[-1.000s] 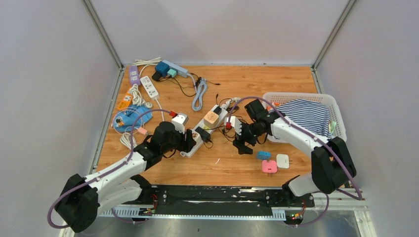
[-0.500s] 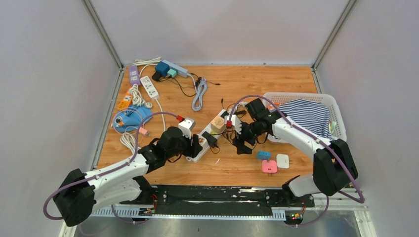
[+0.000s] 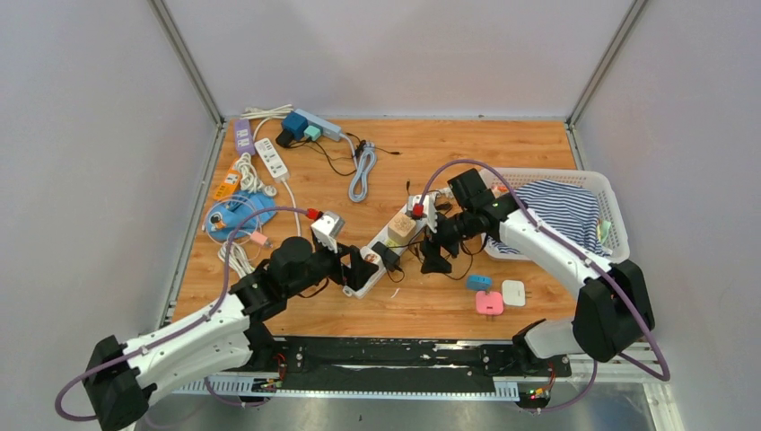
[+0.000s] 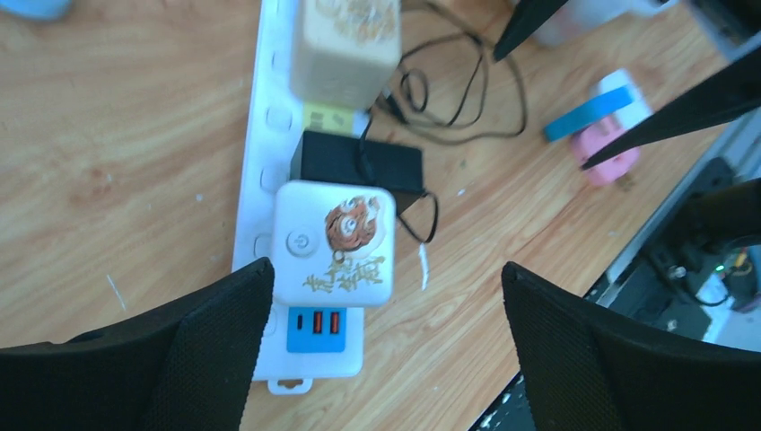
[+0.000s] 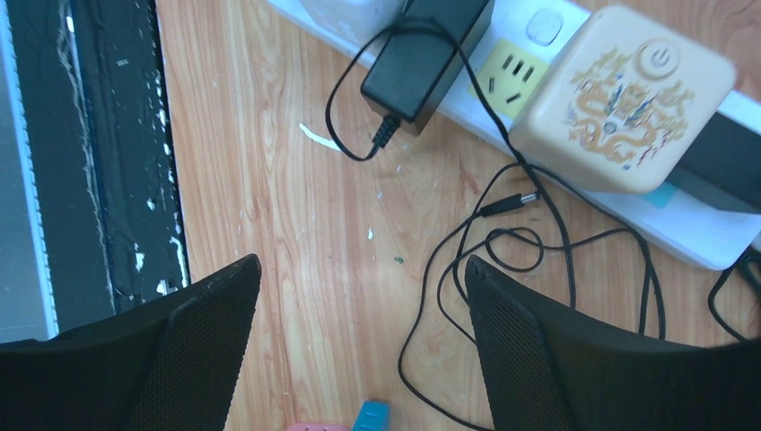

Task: Pull the plug off the socket
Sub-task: Remove the plug from the socket.

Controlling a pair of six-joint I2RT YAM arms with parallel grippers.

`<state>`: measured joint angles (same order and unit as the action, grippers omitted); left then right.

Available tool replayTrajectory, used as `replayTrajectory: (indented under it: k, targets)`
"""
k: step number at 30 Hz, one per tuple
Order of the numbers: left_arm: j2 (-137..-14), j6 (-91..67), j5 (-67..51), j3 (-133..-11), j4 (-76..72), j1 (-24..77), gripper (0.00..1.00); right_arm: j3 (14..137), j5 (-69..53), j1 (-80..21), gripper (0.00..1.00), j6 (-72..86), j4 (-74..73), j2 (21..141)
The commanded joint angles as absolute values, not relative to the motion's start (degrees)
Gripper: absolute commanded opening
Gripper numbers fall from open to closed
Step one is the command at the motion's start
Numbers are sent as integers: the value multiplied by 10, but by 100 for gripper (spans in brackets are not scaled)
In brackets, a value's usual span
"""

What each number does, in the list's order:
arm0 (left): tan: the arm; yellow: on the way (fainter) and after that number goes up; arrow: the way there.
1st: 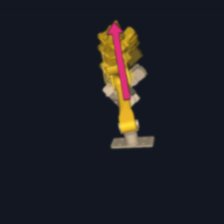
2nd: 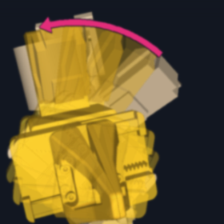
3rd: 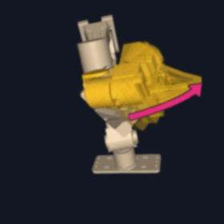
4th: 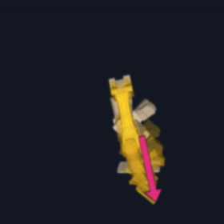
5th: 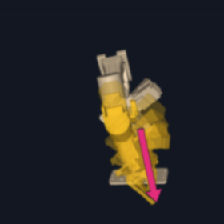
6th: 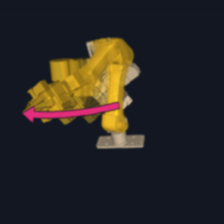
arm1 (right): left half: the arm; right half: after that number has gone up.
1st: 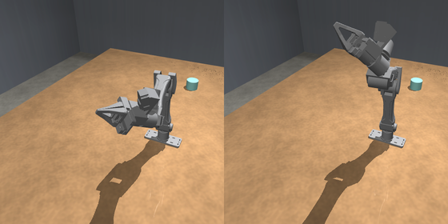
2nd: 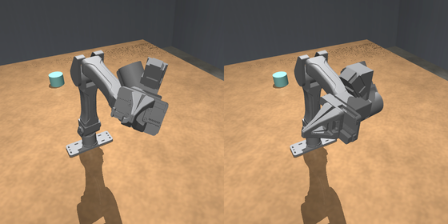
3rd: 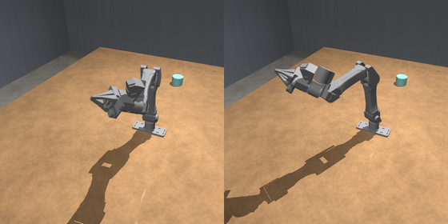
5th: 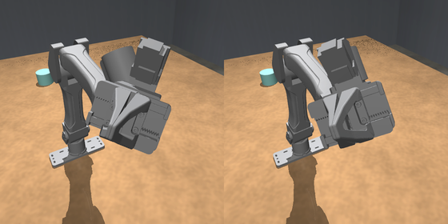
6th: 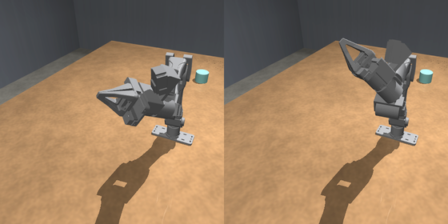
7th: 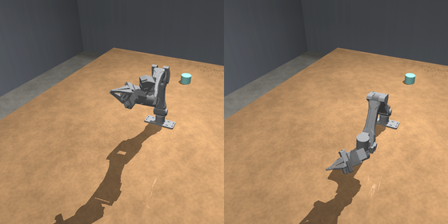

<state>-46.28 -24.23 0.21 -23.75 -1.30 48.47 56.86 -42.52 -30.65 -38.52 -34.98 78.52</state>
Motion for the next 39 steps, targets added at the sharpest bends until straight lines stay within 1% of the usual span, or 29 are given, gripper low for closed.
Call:
replayTrajectory:
  k: [1, 5, 8, 11, 14, 19, 24, 32, 39]
  targets:
    - [-381, -218, 21, -222, -23, 489, 100, 608, -474, -317, 84, -347, -361, 771]
    - [-312, -196, 92, -212, -4, 488, 100, 655, -475, -347, 84, -328, -374, 798]
    - [-265, -177, 170, -232, 57, 489, 100, 701, -435, -391, 83, -315, -387, 831]
    - [-223, -161, 248, -248, 90, 489, 100, 735, -385, -434, 83, -272, -354, 851]
    - [-186, -153, 310, -247, 115, 488, 100, 764, -274, -492, 84, -217, -331, 877]
    - [-164, -158, 352, -204, 109, 489, 100, 797, -59, -582, 91, -89, -303, 939]
    - [-166, -172, 374, -182, 119, 489, 100, 796, 45, -613, 96, -23, -285, 971]
    - [-147, -182, 399, -170, 133, 489, 100, 794, 46, -635, 96, -4, -285, 995]
    - [-120, -210, 450, -157, 155, 489, 100, 787, 14, -642, 93, -4, -285, 1013]
